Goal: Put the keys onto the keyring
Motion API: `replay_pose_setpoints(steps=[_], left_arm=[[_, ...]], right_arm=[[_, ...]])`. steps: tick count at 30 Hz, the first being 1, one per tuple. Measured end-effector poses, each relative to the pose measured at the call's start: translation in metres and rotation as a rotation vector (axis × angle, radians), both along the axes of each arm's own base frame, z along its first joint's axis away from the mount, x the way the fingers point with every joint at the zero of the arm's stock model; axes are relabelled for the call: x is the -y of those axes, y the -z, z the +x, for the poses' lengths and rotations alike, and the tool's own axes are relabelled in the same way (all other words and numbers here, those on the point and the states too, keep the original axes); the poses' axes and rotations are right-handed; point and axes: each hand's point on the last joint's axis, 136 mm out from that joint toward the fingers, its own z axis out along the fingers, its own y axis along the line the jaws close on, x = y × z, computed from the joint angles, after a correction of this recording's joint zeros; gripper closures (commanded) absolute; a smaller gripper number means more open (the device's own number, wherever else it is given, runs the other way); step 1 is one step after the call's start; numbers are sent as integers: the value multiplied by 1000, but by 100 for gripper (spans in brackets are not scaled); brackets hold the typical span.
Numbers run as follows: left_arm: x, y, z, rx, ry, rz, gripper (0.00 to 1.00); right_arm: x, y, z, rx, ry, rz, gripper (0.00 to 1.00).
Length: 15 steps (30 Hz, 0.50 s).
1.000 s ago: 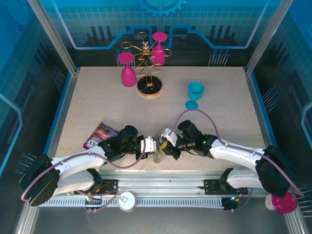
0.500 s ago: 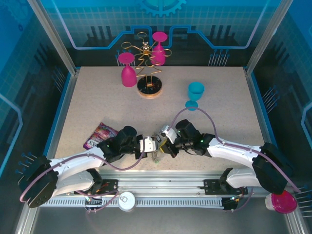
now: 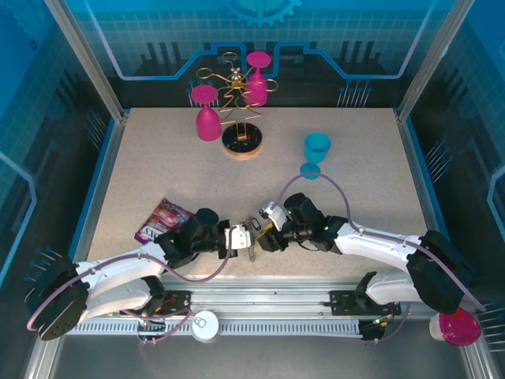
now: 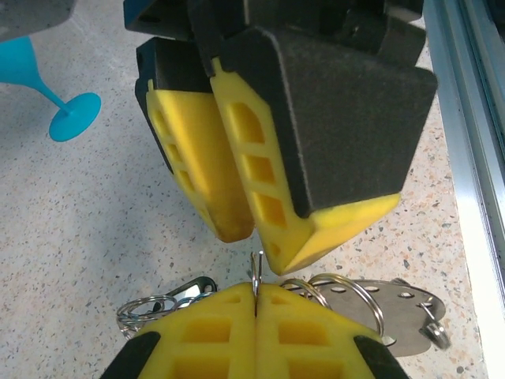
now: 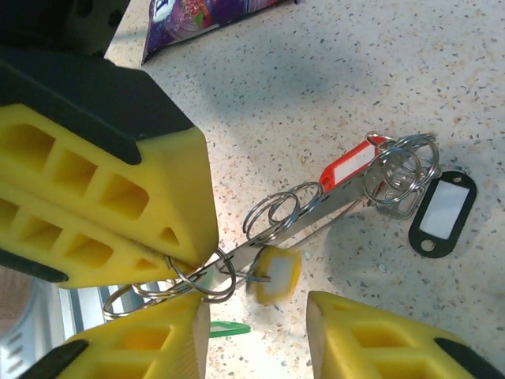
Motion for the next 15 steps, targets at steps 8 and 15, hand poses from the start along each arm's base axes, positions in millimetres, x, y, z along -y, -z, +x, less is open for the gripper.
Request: replay_pose_setpoints(steps=[8, 15], left_arm=[[3, -8, -3, -29, -11, -73, 100], [7, -13, -4, -39, -5, -110, 100]], right_arm=[[16, -30, 5, 266, -47, 65, 63], [14, -18, -6, 421, -180, 78, 70]])
